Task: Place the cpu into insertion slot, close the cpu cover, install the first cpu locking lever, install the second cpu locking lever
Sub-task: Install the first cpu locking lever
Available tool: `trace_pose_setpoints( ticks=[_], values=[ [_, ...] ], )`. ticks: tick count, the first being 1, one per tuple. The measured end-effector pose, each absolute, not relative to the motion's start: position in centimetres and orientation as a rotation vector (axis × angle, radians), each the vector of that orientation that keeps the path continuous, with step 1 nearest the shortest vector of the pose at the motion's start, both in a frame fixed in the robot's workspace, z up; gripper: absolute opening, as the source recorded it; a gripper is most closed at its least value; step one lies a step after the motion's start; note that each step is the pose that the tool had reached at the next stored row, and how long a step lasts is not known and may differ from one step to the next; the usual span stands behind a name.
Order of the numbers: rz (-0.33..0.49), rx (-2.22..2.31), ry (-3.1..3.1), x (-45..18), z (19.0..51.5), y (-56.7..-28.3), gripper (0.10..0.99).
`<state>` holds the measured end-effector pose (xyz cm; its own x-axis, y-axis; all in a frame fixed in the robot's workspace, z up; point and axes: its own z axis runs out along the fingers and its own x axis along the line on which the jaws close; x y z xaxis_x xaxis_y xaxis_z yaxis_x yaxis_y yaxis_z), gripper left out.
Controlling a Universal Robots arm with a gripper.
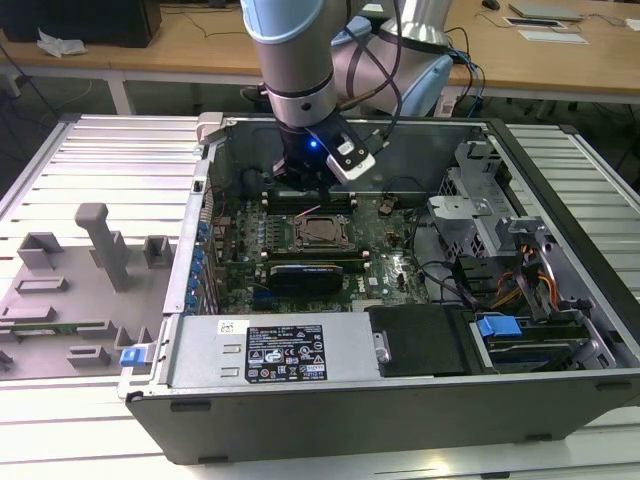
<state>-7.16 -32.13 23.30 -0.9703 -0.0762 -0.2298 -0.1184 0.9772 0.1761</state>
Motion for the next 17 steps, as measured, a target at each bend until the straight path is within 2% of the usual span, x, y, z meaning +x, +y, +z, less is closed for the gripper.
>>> trace_pose_setpoints(
  ticks=[5, 17],
  values=[
    [0.276, -0.117, 2.901, -7.1, 22.6, -30.8, 0.106],
    [0.259, 0.020, 2.896, -7.1, 21.7, -30.3, 0.106]
  ],
)
